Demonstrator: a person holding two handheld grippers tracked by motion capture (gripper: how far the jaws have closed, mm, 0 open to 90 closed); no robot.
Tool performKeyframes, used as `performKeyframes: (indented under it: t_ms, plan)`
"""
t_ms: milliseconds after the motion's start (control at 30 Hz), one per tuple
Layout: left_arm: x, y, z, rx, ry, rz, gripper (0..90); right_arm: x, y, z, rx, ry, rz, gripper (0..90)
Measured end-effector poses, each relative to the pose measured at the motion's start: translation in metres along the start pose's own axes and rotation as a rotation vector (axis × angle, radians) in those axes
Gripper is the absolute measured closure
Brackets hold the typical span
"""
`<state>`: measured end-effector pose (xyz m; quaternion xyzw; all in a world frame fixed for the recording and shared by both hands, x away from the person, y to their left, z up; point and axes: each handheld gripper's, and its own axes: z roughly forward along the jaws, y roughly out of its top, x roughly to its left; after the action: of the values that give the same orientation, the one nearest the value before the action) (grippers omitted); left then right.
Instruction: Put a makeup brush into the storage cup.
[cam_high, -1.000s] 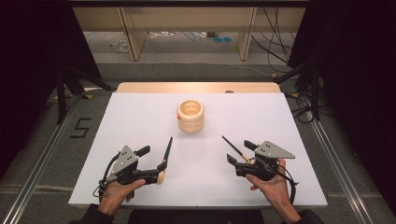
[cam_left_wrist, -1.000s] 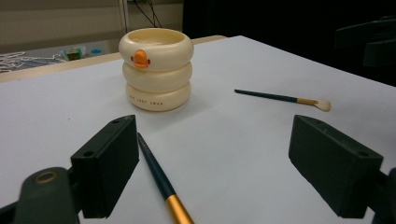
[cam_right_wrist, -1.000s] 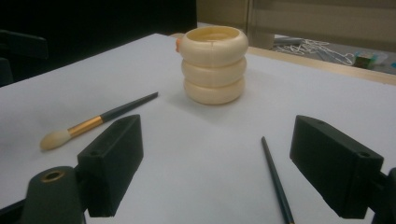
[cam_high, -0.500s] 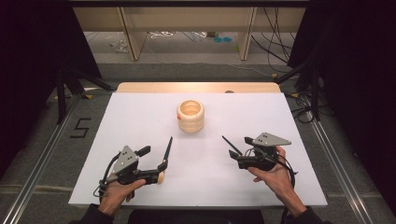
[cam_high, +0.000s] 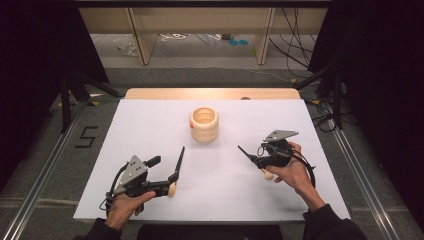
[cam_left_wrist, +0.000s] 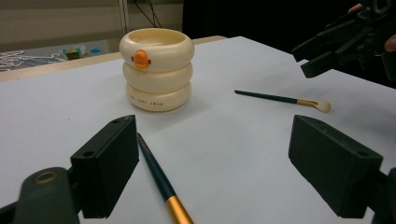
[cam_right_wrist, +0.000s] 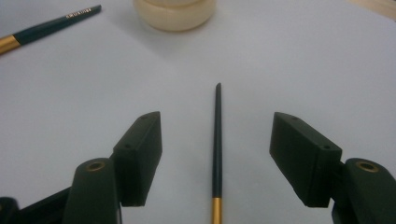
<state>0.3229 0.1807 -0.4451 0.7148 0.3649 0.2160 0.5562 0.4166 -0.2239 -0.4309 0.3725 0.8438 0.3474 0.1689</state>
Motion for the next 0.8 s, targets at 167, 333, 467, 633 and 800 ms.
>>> performKeyframes:
  t_ms: [167,333,467,633,800]
  plan:
    - [0.000,0.000,0.000,0.004,0.002,-0.002,15.9,-0.003,0.005,0.014,0.080,0.016,-0.001,40.1]
    - [0.000,0.000,0.000,0.002,0.003,-0.003,15.9,-0.008,0.011,0.026,0.161,0.023,-0.038,44.4]
    - [0.000,0.000,0.000,0.002,0.000,-0.002,15.9,-0.009,0.014,0.034,0.242,0.030,-0.017,48.0]
    - [0.001,0.001,0.000,0.000,0.000,-0.002,15.9,-0.011,0.015,0.040,0.291,0.024,-0.014,51.5]
    - [0.001,0.001,0.000,-0.001,-0.003,0.000,15.9,-0.013,0.020,0.045,0.315,0.029,-0.035,55.2]
